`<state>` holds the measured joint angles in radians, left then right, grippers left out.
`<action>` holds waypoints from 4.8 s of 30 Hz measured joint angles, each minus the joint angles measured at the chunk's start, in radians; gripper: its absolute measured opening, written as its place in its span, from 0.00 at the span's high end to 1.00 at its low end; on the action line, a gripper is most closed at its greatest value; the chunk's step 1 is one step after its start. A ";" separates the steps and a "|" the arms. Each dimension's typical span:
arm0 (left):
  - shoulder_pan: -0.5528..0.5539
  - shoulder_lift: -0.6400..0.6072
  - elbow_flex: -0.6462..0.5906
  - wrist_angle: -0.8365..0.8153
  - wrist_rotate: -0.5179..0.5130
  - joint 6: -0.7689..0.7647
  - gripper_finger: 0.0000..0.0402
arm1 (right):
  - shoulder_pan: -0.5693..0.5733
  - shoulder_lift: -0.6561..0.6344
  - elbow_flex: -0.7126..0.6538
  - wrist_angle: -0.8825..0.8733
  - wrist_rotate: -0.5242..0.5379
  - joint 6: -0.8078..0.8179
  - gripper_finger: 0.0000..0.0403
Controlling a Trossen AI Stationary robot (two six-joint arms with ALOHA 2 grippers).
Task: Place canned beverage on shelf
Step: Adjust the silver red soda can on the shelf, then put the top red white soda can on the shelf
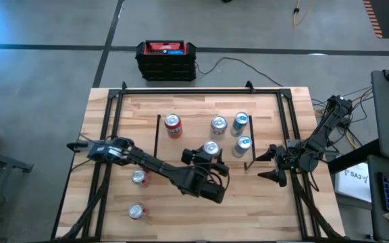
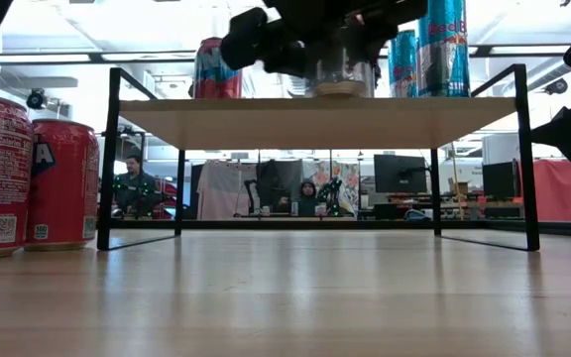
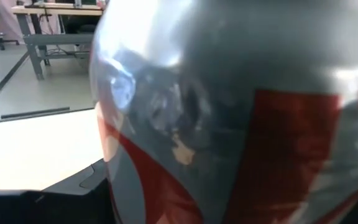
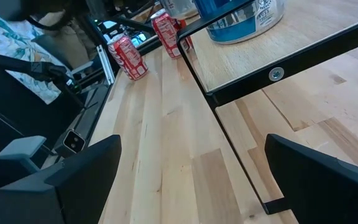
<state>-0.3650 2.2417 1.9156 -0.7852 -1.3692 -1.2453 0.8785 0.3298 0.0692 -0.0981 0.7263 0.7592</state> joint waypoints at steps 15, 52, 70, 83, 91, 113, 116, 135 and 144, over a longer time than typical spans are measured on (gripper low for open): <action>0.051 0.000 0.000 0.238 0.088 0.242 0.29 | 0.000 0.000 0.000 0.000 0.000 0.000 0.05; 0.087 -0.002 -0.005 0.272 0.144 0.309 0.28 | 0.000 0.000 0.000 0.000 0.000 0.000 0.05; 0.057 -0.002 0.044 0.159 0.148 0.206 0.03 | 0.000 0.000 0.000 0.000 0.000 0.000 0.05; 0.008 -0.002 0.205 -0.167 0.226 0.068 0.01 | 0.000 0.000 0.000 0.000 0.000 0.000 0.05; 0.008 -0.002 0.218 -0.303 0.375 -0.108 0.01 | 0.000 0.000 0.000 0.000 0.000 0.000 0.05; -0.061 -0.102 0.344 -0.779 0.993 -0.587 0.02 | 0.000 -0.002 0.000 0.003 0.000 0.000 0.05; -0.089 -0.155 0.245 -0.786 0.993 -0.663 0.02 | 0.000 0.000 0.000 0.005 0.000 0.000 0.05; -0.190 -0.578 -0.355 -0.772 1.284 -0.987 0.05 | 0.000 -0.001 0.000 0.003 0.000 0.000 0.05; -0.261 -0.587 -0.481 -0.749 1.279 -1.096 0.05 | 0.000 -0.001 0.000 0.003 0.000 0.000 0.05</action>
<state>-0.6262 1.6550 1.4345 -1.5346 -0.0902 -2.3409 0.8785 0.3286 0.0692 -0.0952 0.7265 0.7592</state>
